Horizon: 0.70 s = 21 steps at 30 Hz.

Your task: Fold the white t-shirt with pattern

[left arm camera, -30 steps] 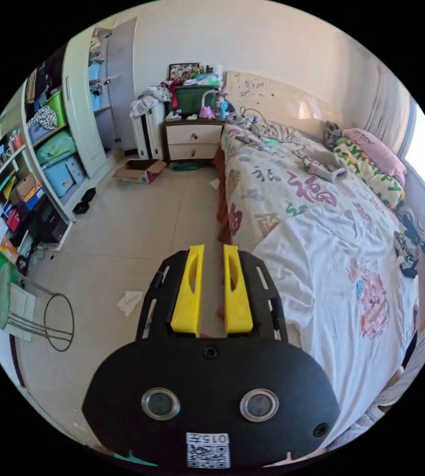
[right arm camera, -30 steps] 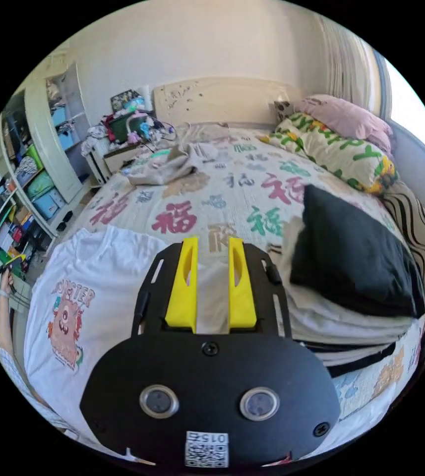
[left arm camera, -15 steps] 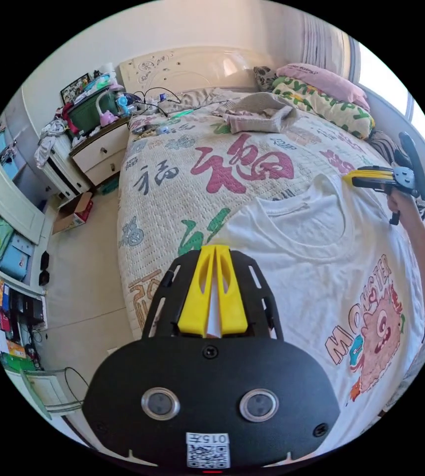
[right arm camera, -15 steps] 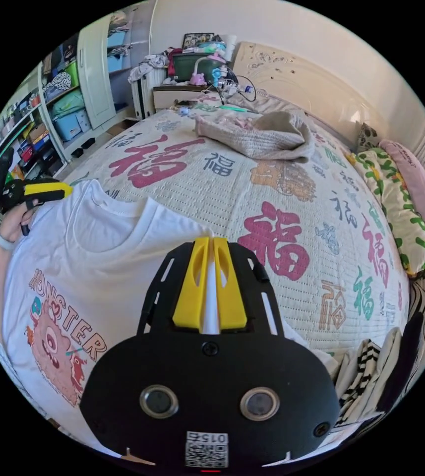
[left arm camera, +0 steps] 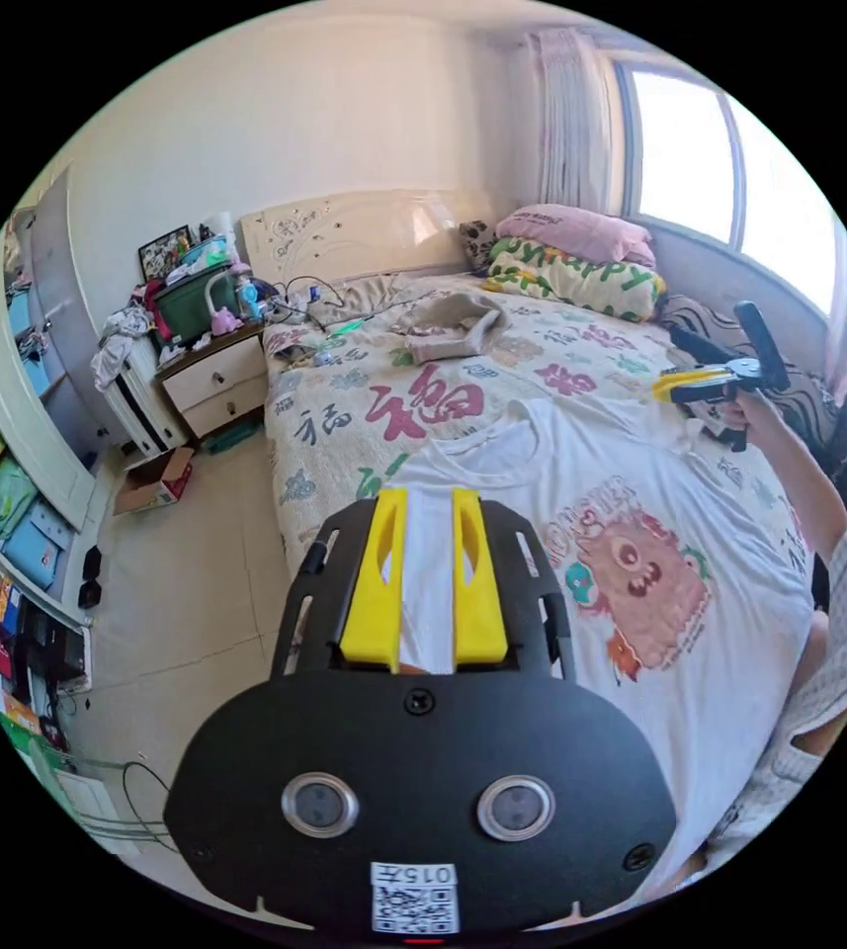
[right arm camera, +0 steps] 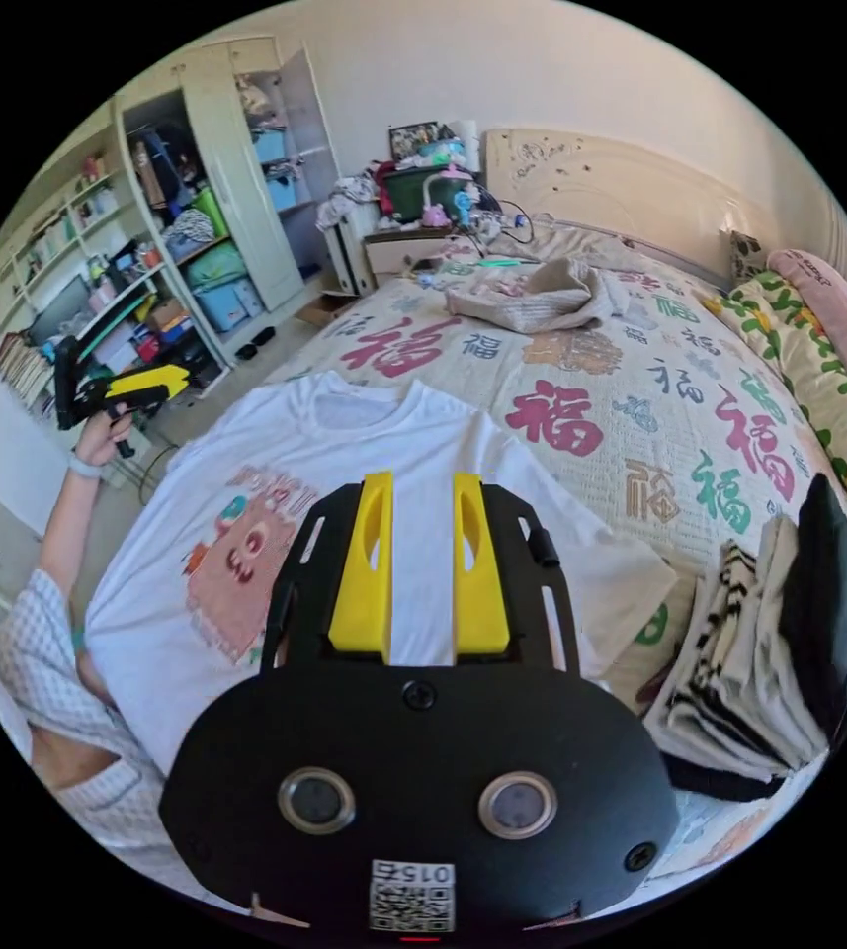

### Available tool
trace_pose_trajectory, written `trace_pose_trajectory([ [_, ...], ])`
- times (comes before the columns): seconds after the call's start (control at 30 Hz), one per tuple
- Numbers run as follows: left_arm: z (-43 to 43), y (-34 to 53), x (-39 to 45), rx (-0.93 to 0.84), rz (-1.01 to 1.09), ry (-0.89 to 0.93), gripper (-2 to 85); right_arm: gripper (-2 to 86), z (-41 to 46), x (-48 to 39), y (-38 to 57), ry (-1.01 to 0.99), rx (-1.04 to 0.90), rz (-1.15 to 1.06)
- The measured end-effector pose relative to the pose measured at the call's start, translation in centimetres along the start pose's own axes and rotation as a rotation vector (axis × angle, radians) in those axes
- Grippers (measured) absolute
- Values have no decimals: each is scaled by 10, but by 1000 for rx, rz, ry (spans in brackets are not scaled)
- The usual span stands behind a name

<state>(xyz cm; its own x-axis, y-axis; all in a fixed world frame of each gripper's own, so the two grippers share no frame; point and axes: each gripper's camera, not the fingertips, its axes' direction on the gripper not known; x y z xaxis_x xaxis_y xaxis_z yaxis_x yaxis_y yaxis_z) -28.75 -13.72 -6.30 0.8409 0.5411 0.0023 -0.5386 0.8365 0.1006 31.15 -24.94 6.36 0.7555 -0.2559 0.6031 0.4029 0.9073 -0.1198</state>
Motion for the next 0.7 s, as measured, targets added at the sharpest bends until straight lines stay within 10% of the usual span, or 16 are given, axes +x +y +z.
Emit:
trace_pose_trajectory([
  [0.27,-124,170,129,-160,153,64,87,99,-90,-77,190,31,-95,-91],
  [0.7,-137,361,154,-292,-154,259,88,64,-93,-27,325,-137,-292,180],
])
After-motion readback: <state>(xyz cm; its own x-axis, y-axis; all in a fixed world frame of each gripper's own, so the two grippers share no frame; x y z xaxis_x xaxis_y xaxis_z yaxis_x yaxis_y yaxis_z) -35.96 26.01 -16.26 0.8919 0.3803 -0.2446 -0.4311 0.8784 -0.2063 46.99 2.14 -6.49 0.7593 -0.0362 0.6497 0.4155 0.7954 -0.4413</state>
